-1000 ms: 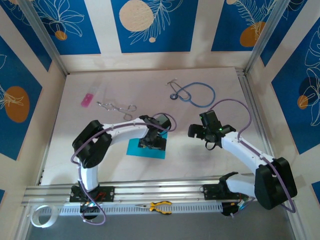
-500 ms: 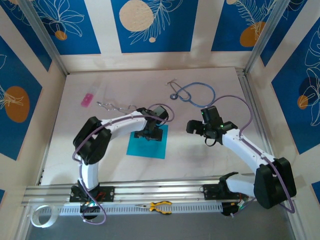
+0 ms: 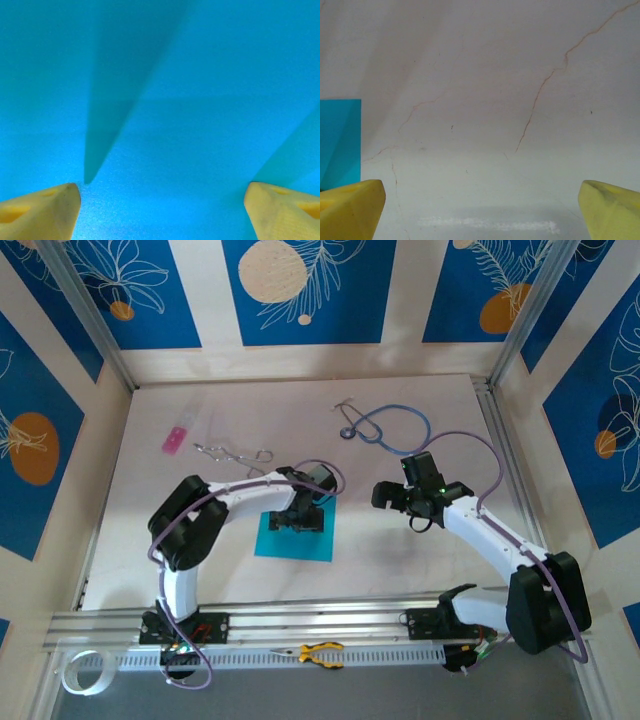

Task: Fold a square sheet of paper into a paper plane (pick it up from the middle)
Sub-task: First fold the square sheet of paper in half at the center of the table.

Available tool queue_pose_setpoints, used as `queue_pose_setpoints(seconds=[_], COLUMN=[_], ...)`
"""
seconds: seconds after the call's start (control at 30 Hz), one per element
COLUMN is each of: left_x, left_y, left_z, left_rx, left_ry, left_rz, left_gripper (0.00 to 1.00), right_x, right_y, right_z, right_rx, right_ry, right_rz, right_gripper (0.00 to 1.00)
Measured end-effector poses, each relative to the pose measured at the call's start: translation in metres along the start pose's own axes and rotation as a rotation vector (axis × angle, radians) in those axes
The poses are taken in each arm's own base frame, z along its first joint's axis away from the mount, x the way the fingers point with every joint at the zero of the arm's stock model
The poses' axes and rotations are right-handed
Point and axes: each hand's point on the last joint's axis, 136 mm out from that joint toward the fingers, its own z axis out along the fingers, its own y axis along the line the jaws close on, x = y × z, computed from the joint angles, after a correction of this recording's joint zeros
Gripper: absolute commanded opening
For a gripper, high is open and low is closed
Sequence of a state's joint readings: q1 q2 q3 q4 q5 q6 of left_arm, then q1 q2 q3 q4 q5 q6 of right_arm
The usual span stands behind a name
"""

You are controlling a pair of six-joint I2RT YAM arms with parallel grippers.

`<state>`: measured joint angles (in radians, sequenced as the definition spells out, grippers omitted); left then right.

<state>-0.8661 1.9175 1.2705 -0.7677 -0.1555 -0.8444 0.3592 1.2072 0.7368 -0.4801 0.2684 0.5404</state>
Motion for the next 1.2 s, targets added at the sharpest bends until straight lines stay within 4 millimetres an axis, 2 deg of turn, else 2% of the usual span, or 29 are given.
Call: queue_pose_setpoints(seconds=[0.13,0.27,0.5,0.67,0.9,1.2], left_x=[0.013,0.014,-0.009,-0.014,-0.009,-0.006], left_y=[-0.005,0.000,-0.002,0.000,-0.005,-0.002], left_z=[-0.004,-0.009,-0.018,-0.016,-0.013,-0.004], left_rx=[-0.019,-0.059,-0.041,-0.025,0.008,-0.025], left_ry=[0.004,0.002,-0.043,-0.031,0.003,0.031], left_rz=[-0.010,0.000,0.074,0.095,0.088,0.060], left_gripper=[0.87,0.91,0.90,0.90,0.90,0.90], right_x=[0.001,0.000,0.003,0.001,0.001,0.003], right_y=[0.000,0.001,0.008,0.012,0.014,0.016], right_z=[0.000,-0.002,-0.009,-0.012,-0.011,-0.009], right_rx=[0.002,-0.009,-0.073,-0.095,-0.106,-0.113], right_ry=[0.003,-0.002,-0.026,-0.038,-0.033,-0.019], right_rz=[0.000,0.000,-0.016,-0.017,-0.017,-0.017], right_gripper=[0.99,0.99,0.99,0.99,0.99,0.99])
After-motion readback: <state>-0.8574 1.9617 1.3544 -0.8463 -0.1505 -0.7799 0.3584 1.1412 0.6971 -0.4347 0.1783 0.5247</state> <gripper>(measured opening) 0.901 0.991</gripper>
